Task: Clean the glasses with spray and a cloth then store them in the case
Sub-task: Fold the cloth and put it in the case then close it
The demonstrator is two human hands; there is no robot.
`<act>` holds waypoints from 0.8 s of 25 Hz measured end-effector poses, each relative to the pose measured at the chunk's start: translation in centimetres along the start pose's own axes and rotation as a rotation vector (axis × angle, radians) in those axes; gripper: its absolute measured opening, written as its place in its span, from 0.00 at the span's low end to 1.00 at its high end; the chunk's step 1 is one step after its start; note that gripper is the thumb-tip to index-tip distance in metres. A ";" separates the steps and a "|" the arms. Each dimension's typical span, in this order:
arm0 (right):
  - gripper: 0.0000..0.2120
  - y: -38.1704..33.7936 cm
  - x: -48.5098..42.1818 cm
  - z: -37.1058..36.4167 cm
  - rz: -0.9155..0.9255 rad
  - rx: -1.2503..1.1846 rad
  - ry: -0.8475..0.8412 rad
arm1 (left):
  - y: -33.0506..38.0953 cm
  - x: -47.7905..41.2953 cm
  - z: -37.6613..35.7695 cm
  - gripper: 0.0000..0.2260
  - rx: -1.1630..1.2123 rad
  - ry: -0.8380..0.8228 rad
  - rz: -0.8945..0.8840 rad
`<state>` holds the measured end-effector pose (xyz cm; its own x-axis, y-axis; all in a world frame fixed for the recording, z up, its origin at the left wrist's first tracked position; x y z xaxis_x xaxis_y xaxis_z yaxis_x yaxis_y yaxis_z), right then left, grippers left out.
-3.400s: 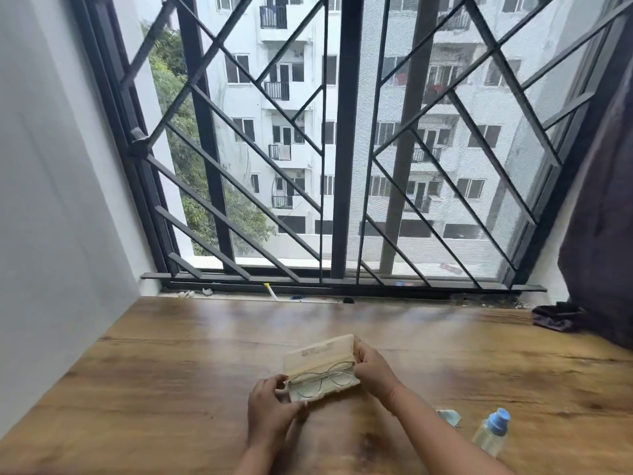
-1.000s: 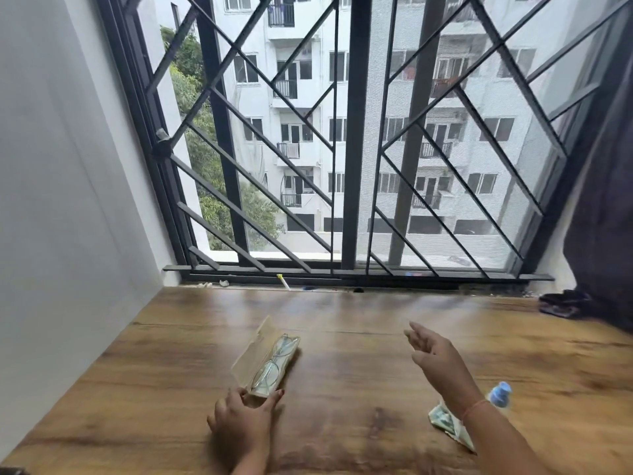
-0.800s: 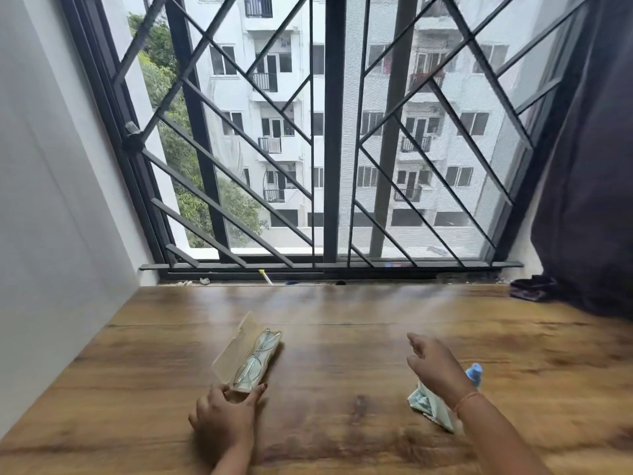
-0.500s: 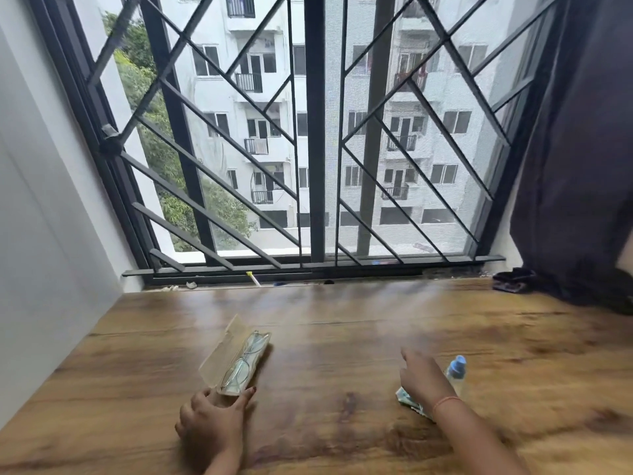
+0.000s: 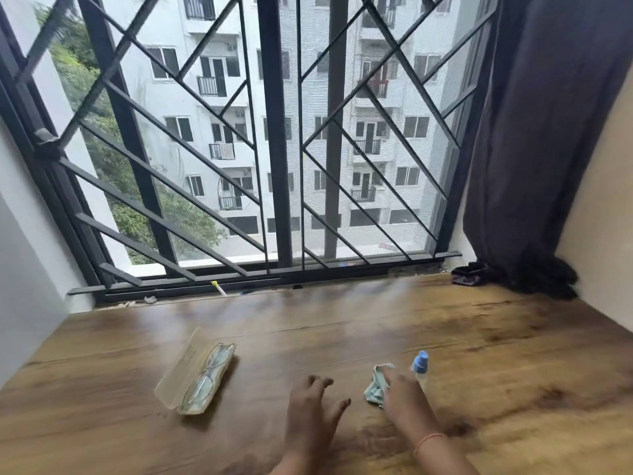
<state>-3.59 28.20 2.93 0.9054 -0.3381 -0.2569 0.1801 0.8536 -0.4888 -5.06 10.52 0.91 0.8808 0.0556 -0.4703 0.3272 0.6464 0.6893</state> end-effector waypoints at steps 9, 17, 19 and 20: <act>0.12 0.9 1.9 -0.9 -0.056 0.079 0.010 | 3.7 -0.4 -5.5 0.18 -0.004 -0.401 0.102; 0.08 -1.4 -0.9 2.1 -0.240 -0.494 0.171 | 3.9 -2.8 -4.6 0.07 0.558 -0.336 0.708; 0.12 -3.0 -2.8 2.9 -0.328 -0.806 0.137 | 3.4 -4.3 -3.8 0.13 0.834 -0.301 1.075; 0.12 -4.0 -3.7 3.5 -0.360 -0.928 0.117 | 3.4 -5.3 -3.1 0.20 0.943 -0.329 1.194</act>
<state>-6.31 27.43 8.69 0.8038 -0.5946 -0.0216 0.0195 0.0625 -0.9979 -9.69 14.73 4.03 0.7702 -0.0742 0.6335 -0.6147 -0.3511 0.7063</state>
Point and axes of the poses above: each hand's wrist, its own x-axis away from the middle knuckle, its own z-axis out of the back of the hand, y = z × x, the point moved 3 cm from there along -x, towards the middle knuckle, and after that the axes turned 15 degrees about y, right-handed, at the moved point
